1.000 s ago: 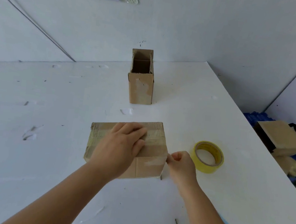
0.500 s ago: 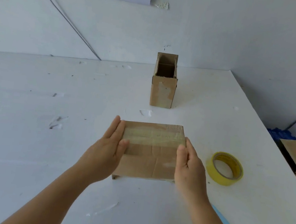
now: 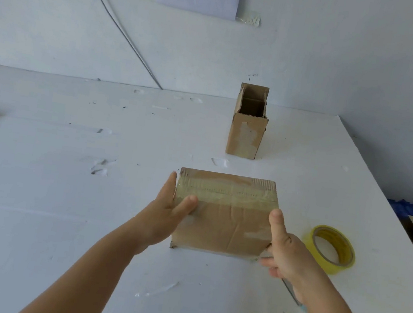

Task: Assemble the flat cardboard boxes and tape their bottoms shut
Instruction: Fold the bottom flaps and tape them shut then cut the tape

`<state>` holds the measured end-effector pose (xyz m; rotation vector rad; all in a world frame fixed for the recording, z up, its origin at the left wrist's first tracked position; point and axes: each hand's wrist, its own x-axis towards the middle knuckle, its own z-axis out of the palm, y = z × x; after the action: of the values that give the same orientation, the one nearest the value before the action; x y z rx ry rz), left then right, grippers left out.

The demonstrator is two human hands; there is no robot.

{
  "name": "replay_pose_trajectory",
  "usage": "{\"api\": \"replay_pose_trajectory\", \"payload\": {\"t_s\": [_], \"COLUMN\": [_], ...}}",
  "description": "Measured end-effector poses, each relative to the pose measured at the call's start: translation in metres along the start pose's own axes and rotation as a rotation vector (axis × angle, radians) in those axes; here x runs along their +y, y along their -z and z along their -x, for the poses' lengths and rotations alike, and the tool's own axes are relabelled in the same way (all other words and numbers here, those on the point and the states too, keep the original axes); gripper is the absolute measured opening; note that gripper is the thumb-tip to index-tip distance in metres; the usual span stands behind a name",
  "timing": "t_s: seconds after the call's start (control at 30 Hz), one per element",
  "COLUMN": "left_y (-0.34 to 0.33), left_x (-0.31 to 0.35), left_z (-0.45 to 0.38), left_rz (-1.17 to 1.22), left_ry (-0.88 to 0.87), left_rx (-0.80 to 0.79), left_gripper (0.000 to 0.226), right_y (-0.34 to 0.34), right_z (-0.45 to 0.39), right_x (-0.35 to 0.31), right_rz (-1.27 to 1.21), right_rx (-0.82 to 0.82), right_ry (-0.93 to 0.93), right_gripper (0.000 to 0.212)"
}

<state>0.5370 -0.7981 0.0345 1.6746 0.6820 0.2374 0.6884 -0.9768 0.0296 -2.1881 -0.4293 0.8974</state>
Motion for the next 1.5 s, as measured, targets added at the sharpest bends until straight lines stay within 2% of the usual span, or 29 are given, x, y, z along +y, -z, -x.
{"api": "replay_pose_trajectory", "payload": {"t_s": [0.07,0.13,0.17,0.23,0.3,0.33,0.43,0.47,0.53,0.6,0.67,0.8,0.9,1.07,1.23,1.5], "left_y": [0.010,0.021,0.028,0.037,0.045,0.048,0.057,0.058,0.059,0.063,0.069,0.070,0.067,0.062,0.061,0.059], "left_x": [0.000,0.003,0.004,0.007,0.009,0.010,0.013,0.015,0.017,0.019,0.021,0.013,-0.001,-0.031,-0.040,-0.049], "left_z": [0.001,0.003,0.005,0.006,0.007,0.006,0.000,-0.003,-0.013,-0.028,-0.045,-0.085,-0.120,-0.164,-0.194,-0.236], "left_rz": [-0.030,-0.108,-0.147,-0.200,-0.130,-0.074,0.003,0.013,0.047,0.097,0.171,0.049,-0.091,-0.248,-0.207,-0.263], "left_ry": [-0.046,-0.099,-0.121,-0.179,-0.196,-0.197,-0.199,-0.215,-0.242,-0.244,-0.235,-0.209,-0.191,-0.114,-0.116,-0.151], "left_rx": [0.038,0.070,0.091,0.149,0.217,0.246,0.264,0.242,0.240,0.315,0.369,0.424,0.459,0.350,0.215,0.094], "left_gripper": [0.083,0.094,0.092,0.072,0.053,0.050,0.058,0.061,0.063,0.049,0.030,0.035,0.037,0.044,0.050,0.060], "right_y": [0.002,0.002,0.001,-0.003,-0.012,-0.017,-0.038,-0.045,-0.057,-0.069,-0.077,-0.087,-0.092,-0.104,-0.110,-0.110], "right_z": [0.003,0.007,0.007,0.005,0.000,-0.003,-0.014,-0.017,-0.026,-0.038,-0.053,-0.087,-0.117,-0.162,-0.185,-0.226], "right_x": [-0.007,-0.022,-0.031,-0.047,-0.061,-0.067,-0.084,-0.091,-0.101,-0.110,-0.115,-0.124,-0.126,-0.112,-0.111,-0.122], "right_rz": [-0.114,-0.280,-0.376,-0.554,-0.622,-0.624,-0.587,-0.569,-0.561,-0.563,-0.548,-0.387,-0.253,-0.127,-0.171,-0.232], "right_rx": [-0.051,-0.073,-0.077,-0.006,0.120,0.159,0.142,0.120,0.057,0.045,0.115,0.358,0.470,0.460,0.409,0.354], "right_ry": [0.007,0.096,0.165,0.298,0.394,0.428,0.475,0.495,0.576,0.615,0.614,0.566,0.504,0.405,0.329,0.269], "right_gripper": [0.108,0.092,0.081,0.052,0.018,0.013,0.048,0.053,0.045,0.041,0.044,0.051,0.050,0.050,0.045,0.063]}}
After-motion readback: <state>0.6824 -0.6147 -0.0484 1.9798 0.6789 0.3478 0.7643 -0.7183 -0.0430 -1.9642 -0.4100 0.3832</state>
